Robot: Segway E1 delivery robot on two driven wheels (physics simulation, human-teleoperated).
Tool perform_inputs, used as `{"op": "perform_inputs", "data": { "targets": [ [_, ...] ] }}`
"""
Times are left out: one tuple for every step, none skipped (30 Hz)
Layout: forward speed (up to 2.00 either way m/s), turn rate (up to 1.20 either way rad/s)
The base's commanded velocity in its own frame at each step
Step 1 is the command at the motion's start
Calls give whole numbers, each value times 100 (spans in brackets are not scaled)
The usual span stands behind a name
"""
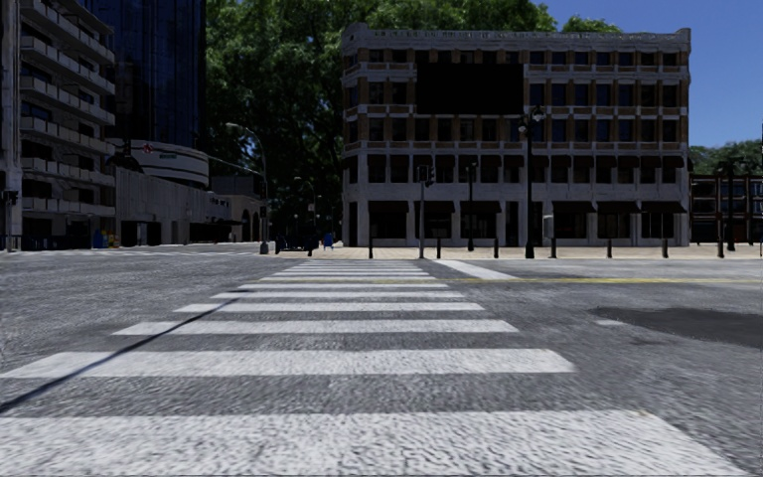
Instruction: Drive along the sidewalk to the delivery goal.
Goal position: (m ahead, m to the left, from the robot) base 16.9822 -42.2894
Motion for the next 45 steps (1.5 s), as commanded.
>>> {"op": "perform_inputs", "data": {
  "targets": [
    [200, 0],
    [200, 0],
    [200, 0],
    [200, 0],
    [200, 0],
    [200, 0],
    [200, 0],
    [200, 0],
    [200, 0],
    [200, 0],
    [200, 0],
    [200, 0],
    [200, 0],
    [200, 0],
    [200, 0],
    [200, 0],
    [200, 0],
    [200, 0],
    [200, 0],
    [200, 0],
    [200, 0],
    [200, 0],
    [200, 0],
    [200, 0],
    [200, 0],
    [200, 0],
    [200, 0],
    [200, 0],
    [200, 0],
    [200, 0],
    [200, 0],
    [200, 0],
    [200, 0],
    [200, 0],
    [200, 0],
    [200, 0],
    [200, 0],
    [200, 0],
    [200, 0],
    [200, 0],
    [200, 0],
    [200, 0],
    [200, 0],
    [200, 0],
    [200, 0]
  ]
}}
